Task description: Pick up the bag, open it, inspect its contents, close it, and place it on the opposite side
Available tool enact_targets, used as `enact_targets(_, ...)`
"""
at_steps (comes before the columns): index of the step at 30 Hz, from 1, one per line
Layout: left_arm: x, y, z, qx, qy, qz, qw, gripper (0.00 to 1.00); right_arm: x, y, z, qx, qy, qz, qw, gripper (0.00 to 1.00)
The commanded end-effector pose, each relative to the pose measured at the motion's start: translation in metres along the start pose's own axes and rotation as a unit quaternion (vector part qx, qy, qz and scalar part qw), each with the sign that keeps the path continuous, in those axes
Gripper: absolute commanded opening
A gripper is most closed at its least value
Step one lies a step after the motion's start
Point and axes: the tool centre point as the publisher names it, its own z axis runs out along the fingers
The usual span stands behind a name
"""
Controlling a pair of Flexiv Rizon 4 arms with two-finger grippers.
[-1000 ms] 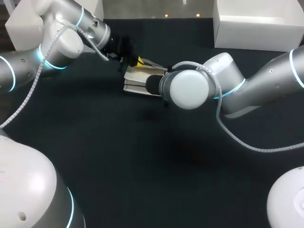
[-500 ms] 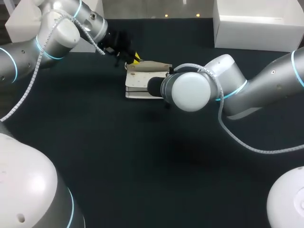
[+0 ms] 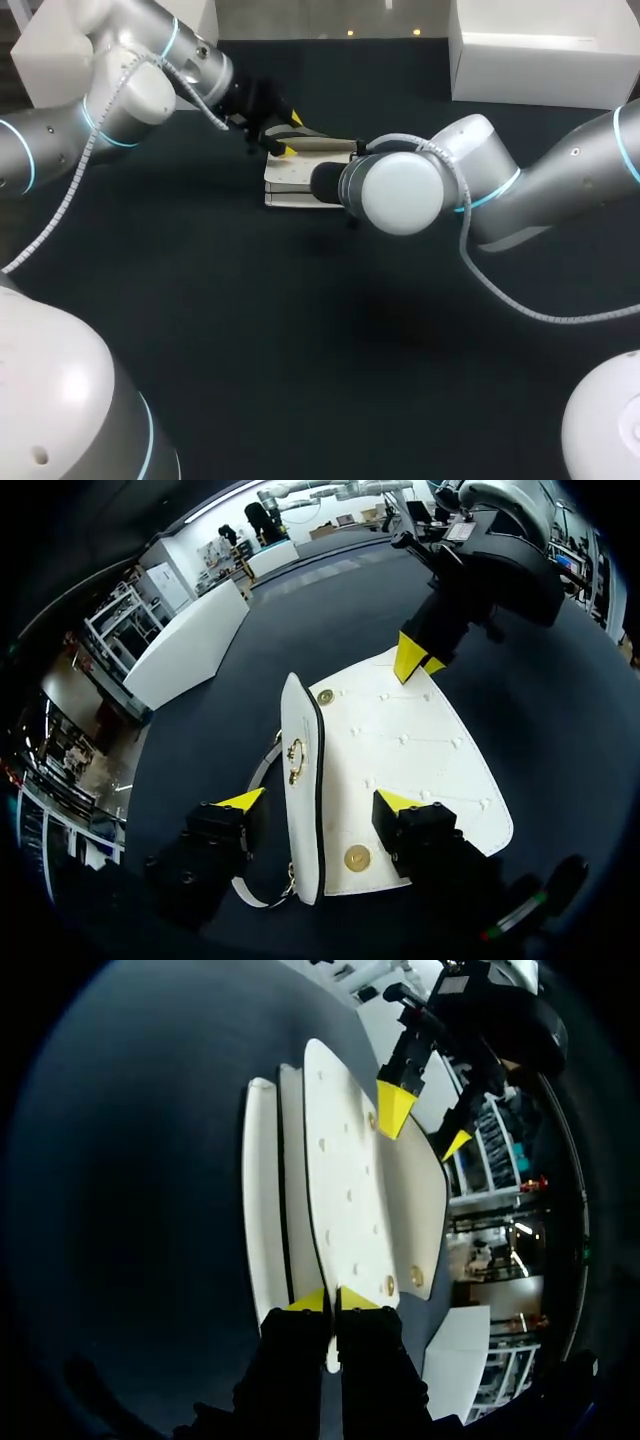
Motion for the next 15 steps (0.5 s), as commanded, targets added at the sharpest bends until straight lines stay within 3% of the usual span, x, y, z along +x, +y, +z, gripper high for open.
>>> enact_targets(1, -0.005, 0.003, 0.015, -0.003, -0.005, -0.009, 1.0, 0.66, 0.001, -0.001, 0.0, -0.001, -0.002, 0.001, 1.0, 0.0)
enact_targets(7, -0.016, 0.008, 0.024, -0.002, -0.001, -0.032, 0.999, 0.5, 0.001, -0.001, 0.0, -0.001, -0.002, 0.001, 1.0, 0.0)
enact_targets(15, -0.024, 0.014, 0.03, -0.003, 0.009, -0.048, 0.999, 0.47, 0.001, -0.001, 0.0, -0.001, -0.002, 0.001, 1.0, 0.0)
